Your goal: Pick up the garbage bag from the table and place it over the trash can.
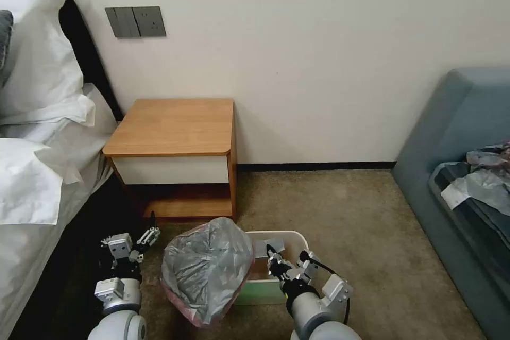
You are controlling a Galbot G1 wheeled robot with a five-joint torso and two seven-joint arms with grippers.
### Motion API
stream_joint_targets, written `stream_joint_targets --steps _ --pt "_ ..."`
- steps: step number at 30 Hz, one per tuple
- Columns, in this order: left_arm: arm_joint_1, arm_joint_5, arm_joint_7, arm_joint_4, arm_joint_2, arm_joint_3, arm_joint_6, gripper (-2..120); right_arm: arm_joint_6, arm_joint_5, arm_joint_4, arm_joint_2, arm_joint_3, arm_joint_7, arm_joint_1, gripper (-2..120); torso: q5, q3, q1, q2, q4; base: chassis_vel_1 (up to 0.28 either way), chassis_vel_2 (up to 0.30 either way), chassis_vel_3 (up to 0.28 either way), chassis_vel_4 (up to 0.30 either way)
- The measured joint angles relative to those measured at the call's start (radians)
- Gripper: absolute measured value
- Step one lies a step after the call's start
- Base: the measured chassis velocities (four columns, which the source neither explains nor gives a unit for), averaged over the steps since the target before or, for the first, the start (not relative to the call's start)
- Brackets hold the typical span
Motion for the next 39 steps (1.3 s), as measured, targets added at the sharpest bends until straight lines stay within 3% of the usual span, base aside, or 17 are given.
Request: stream_joint_targets --steps 2,12,15,18,19,21,26,28,29,31,32,34,39 --pt "0.028 -0.003 0.003 -0.036 0.015 0.006 0.038 100 -0.032 0.004 0.014 -0.018 0.012 0.023 -0.004 39 0.0001 0.0 0.0 0.0 0.0001 0.0 0.0 0.0 0.0" --pt "0.071 -0.037 0.045 -0.123 0.049 0.01 0.108 100 -0.11 0.005 0.062 -0.072 0.054 0.071 -0.022 70 0.0001 0.0 0.0 0.0 0.0 0.0 0.0 0.0 0.0" --pt "0.085 -0.093 0.089 -0.151 0.061 0.008 0.116 100 -0.126 0.001 0.084 -0.092 0.078 0.077 -0.038 80 0.0001 0.0 0.0 0.0 0.0 0.0 0.0 0.0 0.0" --pt "0.122 -0.236 0.228 -0.213 0.079 0.005 0.154 100 -0.134 -0.015 0.115 -0.11 0.125 0.077 -0.07 95 0.0002 0.0 0.0 0.0 0.0 0.0 0.0 0.0 0.0" --pt "0.122 -0.236 0.228 -0.213 0.079 0.005 0.154 100 -0.134 -0.015 0.115 -0.11 0.125 0.077 -0.07 95 0.0002 0.0 0.0 0.0 0.0 0.0 0.0 0.0 0.0" --pt "0.144 -0.276 0.288 -0.251 0.092 0.016 0.144 100 -0.123 -0.045 0.127 -0.111 0.166 0.066 -0.092 100 0.0 0.0 0.0 0.0 0.0 0.0 0.0 0.0 0.0" --pt "0.176 -0.276 0.297 -0.338 0.116 0.059 0.139 100 -0.076 -0.113 0.129 -0.09 0.223 0.048 -0.107 100 0.0001 0.0 0.0 0.0 0.0 0.0 0.0 0.0 0.0" --pt "0.179 -0.238 0.263 -0.413 0.128 0.083 0.284 98 -0.048 -0.156 0.129 -0.062 0.242 0.04 -0.107 100 0.0003 0.0 0.0 0.0 0.0 0.0 0.0 0.0 0.0" --pt "0.179 -0.238 0.263 -0.413 0.128 0.083 0.284 98 -0.048 -0.156 0.129 -0.062 0.242 0.04 -0.107 100 0.0003 0.0 0.0 0.0 0.0 0.0 0.0 0.0 0.0" --pt "0.169 -0.18 0.238 -0.429 0.132 0.094 0.406 99 -0.029 -0.185 0.131 -0.027 0.245 0.029 -0.11 100 0.0002 0.0 0.0 0.0 -0.0001 0.0 0.0 0.0 0.0" --pt "0.169 -0.18 0.238 -0.429 0.132 0.094 0.406 99 -0.029 -0.185 0.131 -0.027 0.245 0.029 -0.11 100 0.0002 0.0 0.0 0.0 -0.0001 0.0 0.0 0.0 0.0" --pt "0.165 -0.095 0.18 -0.423 0.134 0.109 0.498 100 -0.01 -0.208 0.137 0.003 0.244 0.021 -0.121 100 0.0 0.0 0.0 0.0 0.0 0.0 0.0 0.0 0.0" --pt "0.164 -0.033 0.159 -0.407 0.139 0.126 0.584 100 0.02 -0.238 0.147 0.029 0.243 0.009 -0.144 100 0.0 0.0 0.0 0.0 -0.0001 0.0 0.0 0.0 0.0"
